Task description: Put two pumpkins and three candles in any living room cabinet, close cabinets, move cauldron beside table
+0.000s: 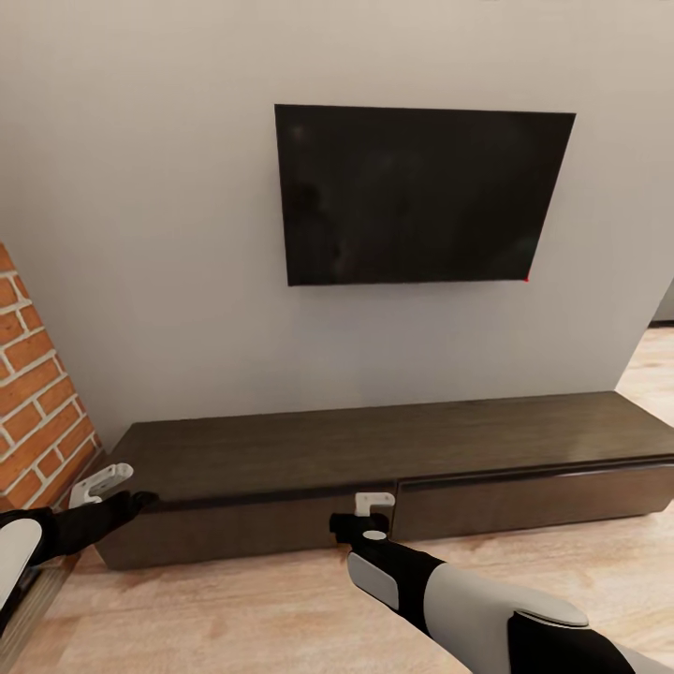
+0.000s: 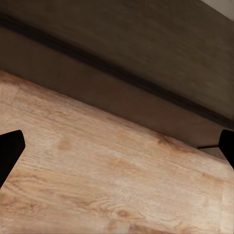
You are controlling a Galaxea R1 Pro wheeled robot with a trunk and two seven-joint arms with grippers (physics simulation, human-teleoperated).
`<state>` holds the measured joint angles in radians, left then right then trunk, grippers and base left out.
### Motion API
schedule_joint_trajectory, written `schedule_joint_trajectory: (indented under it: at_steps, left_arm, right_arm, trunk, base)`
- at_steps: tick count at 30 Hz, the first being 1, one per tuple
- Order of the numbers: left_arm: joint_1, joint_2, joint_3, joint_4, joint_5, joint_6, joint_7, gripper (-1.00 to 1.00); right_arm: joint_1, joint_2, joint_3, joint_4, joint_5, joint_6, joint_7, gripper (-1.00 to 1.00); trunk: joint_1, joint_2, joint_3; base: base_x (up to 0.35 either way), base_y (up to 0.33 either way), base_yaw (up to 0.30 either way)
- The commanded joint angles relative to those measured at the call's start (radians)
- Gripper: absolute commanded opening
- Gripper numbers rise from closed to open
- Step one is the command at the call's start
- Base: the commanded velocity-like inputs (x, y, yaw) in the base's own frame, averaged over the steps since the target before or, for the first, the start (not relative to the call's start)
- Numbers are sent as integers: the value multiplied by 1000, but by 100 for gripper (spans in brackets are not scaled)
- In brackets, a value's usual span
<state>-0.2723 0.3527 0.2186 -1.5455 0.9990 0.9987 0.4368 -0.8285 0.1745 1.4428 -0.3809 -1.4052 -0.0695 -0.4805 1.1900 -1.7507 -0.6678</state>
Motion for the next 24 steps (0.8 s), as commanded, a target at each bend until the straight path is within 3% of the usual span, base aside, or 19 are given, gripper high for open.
schedule_joint_trajectory:
  at_steps: [1,24]
  left_arm:
    - [-1,0,0,-1,10,3,10,100]
    - [-1,-1,-6,-1,10,3,10,100]
  right_arm:
    - [-1,0,8,1,-11,-7,-3,100]
    - [-1,0,8,2,-11,-9,0,100]
  trunk:
    - [-4,7,2]
    - [-92,168,74]
  base:
    - [0,0,0]
    - [0,0,0]
